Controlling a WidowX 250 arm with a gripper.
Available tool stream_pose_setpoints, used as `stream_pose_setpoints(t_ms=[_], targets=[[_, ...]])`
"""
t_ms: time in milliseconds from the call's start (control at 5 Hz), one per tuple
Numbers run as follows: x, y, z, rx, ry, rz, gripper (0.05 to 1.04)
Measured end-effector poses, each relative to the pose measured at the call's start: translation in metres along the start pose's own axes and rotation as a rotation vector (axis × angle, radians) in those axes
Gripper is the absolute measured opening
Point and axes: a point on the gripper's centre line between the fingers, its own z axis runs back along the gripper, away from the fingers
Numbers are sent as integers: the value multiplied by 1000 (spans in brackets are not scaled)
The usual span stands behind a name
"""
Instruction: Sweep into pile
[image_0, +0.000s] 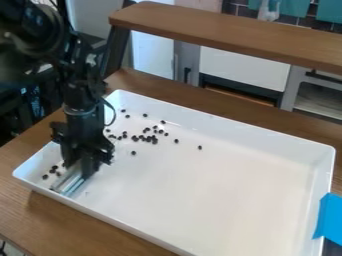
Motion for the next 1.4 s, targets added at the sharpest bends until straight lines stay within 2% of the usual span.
stream_pose_setpoints(t_ms=[200, 400, 600, 800, 1000, 1200, 1400], targets=[[2, -6, 3, -6, 9, 25, 375], [9, -34, 17, -112, 47, 87, 375], [33, -68, 54, -247, 43, 123, 375], [46, -101, 82, -315, 49, 131, 375], [60, -129, 105, -367, 3, 121, 375], [74, -153, 93, -376, 2, 109, 375], [86, -168, 73, -348, -4, 100, 375]])
